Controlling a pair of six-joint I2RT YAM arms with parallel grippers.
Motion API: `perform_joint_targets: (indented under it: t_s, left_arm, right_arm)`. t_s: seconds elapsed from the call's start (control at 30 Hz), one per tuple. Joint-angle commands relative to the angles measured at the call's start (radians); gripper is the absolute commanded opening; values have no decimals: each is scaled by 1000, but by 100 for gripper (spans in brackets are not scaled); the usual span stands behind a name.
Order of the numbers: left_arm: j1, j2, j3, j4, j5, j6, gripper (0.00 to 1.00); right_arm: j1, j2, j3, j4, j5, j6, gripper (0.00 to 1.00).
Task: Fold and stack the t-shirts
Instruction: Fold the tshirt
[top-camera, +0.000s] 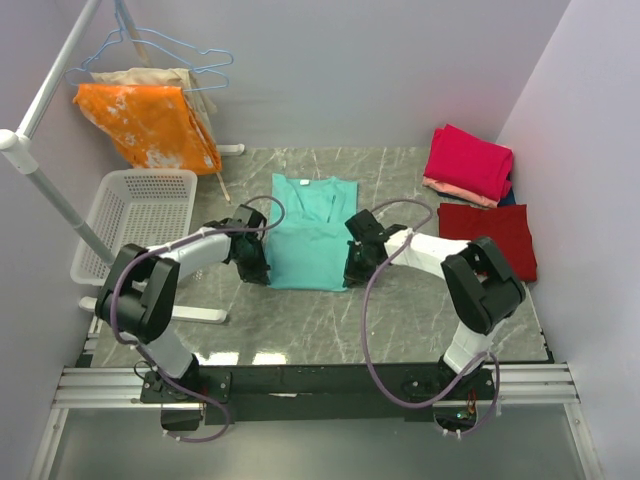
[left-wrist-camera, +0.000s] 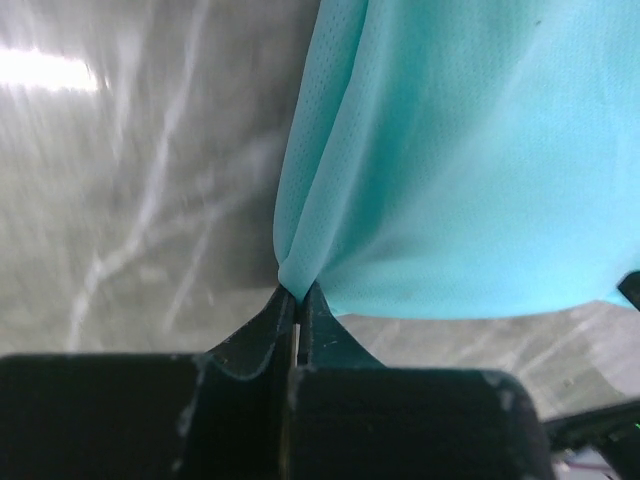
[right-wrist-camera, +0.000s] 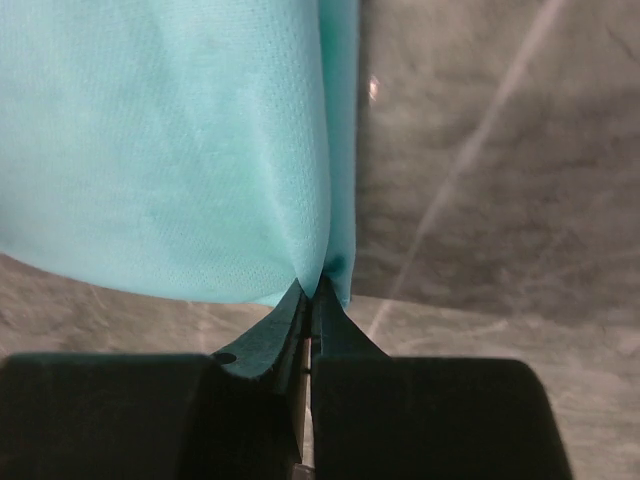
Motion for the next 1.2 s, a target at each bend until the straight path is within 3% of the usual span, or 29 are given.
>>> perform_joint_targets:
  t_s: [0.0, 0.5, 0.73, 0.87, 1.17]
  left_arm:
    - [-34, -84, -42, -40, 21, -85, 1]
    - [-310, -277, -163, -101, -100, -364, 1]
    - [-446, -331, -186, -218, -255, -583, 1]
    - [-534, -355, -168, -290, -321, -660, 1]
    - [-643, -387, -143, -369, -404, -797, 1]
  right_arm:
    - [7, -76, -89, -65, 40, 17, 0]
    - [27, -339, -333, -85, -4, 35, 0]
    - [36, -493, -378, -149, -9, 35, 0]
    - [36, -610, -399, -166, -30, 63, 0]
    - [53, -707, -398, -228, -15, 72, 0]
